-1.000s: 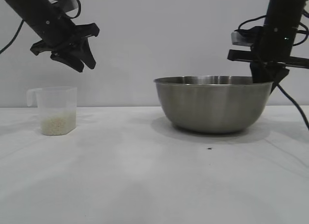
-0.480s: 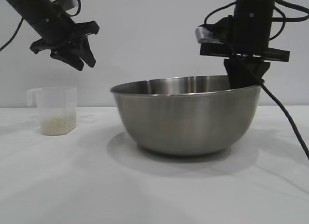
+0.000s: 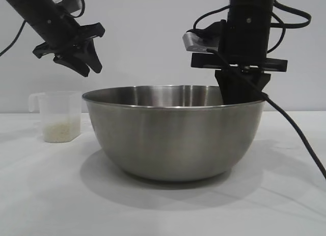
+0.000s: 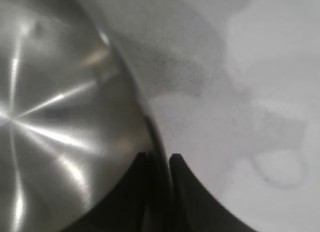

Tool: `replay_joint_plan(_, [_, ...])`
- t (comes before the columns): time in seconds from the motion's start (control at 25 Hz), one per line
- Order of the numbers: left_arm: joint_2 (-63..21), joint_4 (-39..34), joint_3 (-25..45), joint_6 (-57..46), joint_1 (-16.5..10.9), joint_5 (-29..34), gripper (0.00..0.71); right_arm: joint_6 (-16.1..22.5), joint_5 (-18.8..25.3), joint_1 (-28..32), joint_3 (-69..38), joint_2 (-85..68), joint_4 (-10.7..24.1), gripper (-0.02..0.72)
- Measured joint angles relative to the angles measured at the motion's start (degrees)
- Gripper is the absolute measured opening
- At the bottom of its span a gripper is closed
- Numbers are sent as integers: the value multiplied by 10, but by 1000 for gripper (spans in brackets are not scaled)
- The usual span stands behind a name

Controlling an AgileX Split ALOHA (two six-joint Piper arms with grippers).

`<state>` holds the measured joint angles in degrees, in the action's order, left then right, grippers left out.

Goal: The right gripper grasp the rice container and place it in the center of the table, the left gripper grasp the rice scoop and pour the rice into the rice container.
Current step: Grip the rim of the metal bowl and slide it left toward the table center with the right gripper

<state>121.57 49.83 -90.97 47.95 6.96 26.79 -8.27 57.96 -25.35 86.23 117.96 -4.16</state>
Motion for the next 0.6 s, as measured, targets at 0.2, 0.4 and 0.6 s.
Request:
replay_joint_plan(0.2, [-8, -1, 0, -1, 0, 0, 218, 0, -30, 0, -6, -48, 2, 469])
replay_joint_plan(0.4, [-25, -10, 0, -1, 0, 0, 218, 0, -172, -2, -135, -162, -13, 479])
replay_joint_plan(0.6, [-32, -12, 0, -1, 0, 0, 218, 0, -339, -24, -358, -349, 1, 479])
